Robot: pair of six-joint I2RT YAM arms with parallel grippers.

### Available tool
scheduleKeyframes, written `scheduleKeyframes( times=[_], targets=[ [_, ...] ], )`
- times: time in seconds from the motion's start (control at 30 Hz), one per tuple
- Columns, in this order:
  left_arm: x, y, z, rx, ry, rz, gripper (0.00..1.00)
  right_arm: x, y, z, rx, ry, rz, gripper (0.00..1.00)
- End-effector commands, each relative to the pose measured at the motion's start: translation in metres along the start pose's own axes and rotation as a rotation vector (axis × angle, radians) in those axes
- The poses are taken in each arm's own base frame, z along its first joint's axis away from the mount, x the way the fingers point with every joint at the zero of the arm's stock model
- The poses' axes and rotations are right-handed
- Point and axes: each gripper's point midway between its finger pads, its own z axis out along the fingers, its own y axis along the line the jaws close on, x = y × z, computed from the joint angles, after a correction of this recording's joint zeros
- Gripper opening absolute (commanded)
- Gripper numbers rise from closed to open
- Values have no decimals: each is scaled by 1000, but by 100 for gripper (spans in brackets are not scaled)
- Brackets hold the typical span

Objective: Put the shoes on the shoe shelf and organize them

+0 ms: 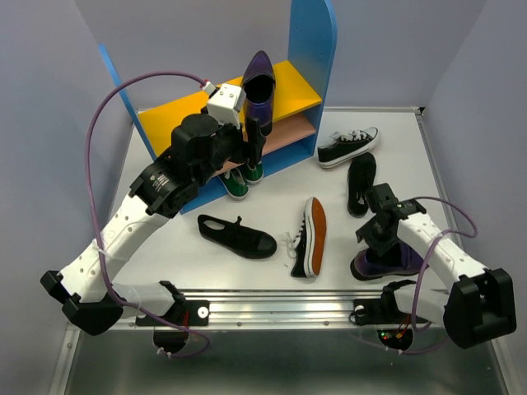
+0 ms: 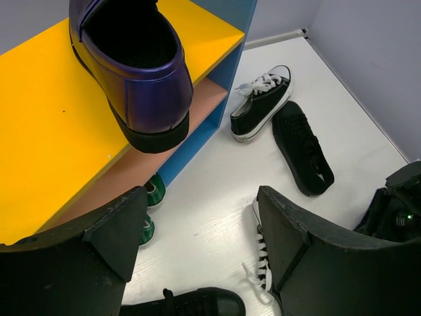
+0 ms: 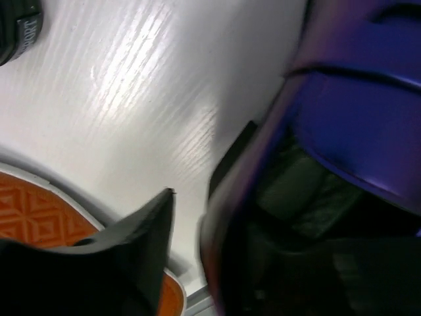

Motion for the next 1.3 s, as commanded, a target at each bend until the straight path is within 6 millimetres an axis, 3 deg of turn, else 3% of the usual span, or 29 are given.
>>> scheduleKeyframes(
  times=[0.0,0.1,0.4,0.67,0.73,0.77,0.87,1.03,1.1,1.13,1.27],
  targets=[
    [-10,-5,-1,22,-25,-4,79,-16,29,-4,-147,-80,-30,39],
    [-12,-5,0,17,-31,-8,79,-24,37,-10,-185,-113,-83,1],
    [-15,0,-2,-6,-57,-17,79,-28,81,-29,-312,-161,-438,1],
    [-11,1,7,-17,-79,-41,79,-14,78,-31,-272,-173,-626,1],
    [-9,0,11,-16,-73,-39,79,-15,76,-30,-256,-176,-610,13],
    [-10,-1,11,-14,-74,-39,79,-16,75,-32,-250,-176,-603,42],
    [-11,-3,14,-11,-72,-39,79,-20,74,-42,-270,-202,-561,63],
    [-11,-4,17,-10,-64,-26,79,-29,80,-72,-357,-248,-490,68],
    [-11,-3,18,-11,-61,-22,79,-39,83,-91,-393,-299,-442,81],
    [-11,-4,17,-9,-62,-21,79,-43,82,-96,-392,-316,-419,82],
    [-12,-2,16,-18,-66,-19,79,-65,50,-110,-274,-392,-201,83]
  ],
)
